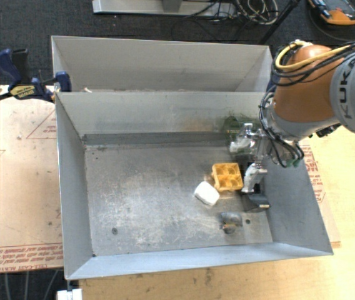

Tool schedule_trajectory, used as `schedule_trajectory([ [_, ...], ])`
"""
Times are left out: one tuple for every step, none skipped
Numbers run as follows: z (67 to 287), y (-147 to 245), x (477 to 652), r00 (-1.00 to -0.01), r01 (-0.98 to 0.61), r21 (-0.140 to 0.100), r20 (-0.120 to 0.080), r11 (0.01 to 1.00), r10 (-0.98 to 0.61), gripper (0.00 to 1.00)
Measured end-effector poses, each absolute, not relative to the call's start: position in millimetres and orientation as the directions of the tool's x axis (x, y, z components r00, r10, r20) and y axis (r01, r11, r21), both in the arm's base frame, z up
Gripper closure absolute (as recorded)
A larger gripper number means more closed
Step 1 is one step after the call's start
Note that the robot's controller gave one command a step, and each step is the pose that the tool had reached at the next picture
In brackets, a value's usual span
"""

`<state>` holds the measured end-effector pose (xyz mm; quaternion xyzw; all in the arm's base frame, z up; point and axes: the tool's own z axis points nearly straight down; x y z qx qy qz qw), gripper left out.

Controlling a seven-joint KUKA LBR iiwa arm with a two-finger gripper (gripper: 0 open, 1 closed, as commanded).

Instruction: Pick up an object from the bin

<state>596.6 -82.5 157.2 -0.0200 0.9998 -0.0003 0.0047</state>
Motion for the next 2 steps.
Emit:
schedule_trajectory([
  [114.1,-69.2,596.0,-0.981,-0.193,0.0,-0.002,0.981,-0.193,0.0],
  [78.1,-53.9,571.9,-0.91,-0.413,-0.009,-0.023,0.911,-0.413,1.0],
])
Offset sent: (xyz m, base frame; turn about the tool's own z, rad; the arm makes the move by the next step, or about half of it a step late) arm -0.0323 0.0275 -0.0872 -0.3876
